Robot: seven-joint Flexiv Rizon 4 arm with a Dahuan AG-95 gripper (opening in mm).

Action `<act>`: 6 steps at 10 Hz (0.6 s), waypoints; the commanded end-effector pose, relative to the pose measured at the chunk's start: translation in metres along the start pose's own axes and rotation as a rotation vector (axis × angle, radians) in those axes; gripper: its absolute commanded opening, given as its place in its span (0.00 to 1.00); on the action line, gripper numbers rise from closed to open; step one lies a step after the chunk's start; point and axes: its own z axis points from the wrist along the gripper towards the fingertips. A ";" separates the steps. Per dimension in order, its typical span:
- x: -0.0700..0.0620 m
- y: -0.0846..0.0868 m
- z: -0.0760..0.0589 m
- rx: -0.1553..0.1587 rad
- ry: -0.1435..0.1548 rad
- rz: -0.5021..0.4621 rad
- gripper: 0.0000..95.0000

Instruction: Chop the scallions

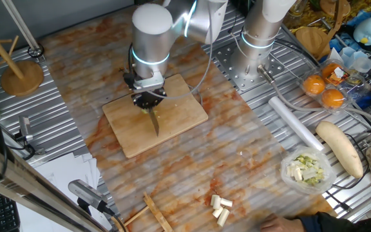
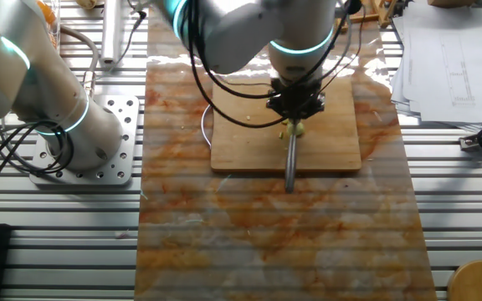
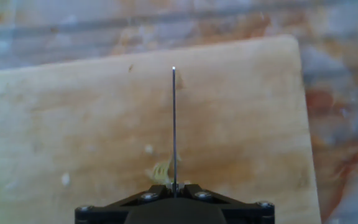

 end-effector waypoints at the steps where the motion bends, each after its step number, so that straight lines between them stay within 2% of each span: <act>1: -0.007 0.003 0.027 -0.032 0.011 0.067 0.00; 2: -0.007 0.003 0.025 -0.035 0.002 0.069 0.00; 4: -0.003 0.005 0.030 -0.021 0.033 0.050 0.00; 5: 0.005 0.009 0.030 -0.014 0.045 0.021 0.00; 6: 0.014 0.011 0.030 -0.013 0.042 -0.006 0.00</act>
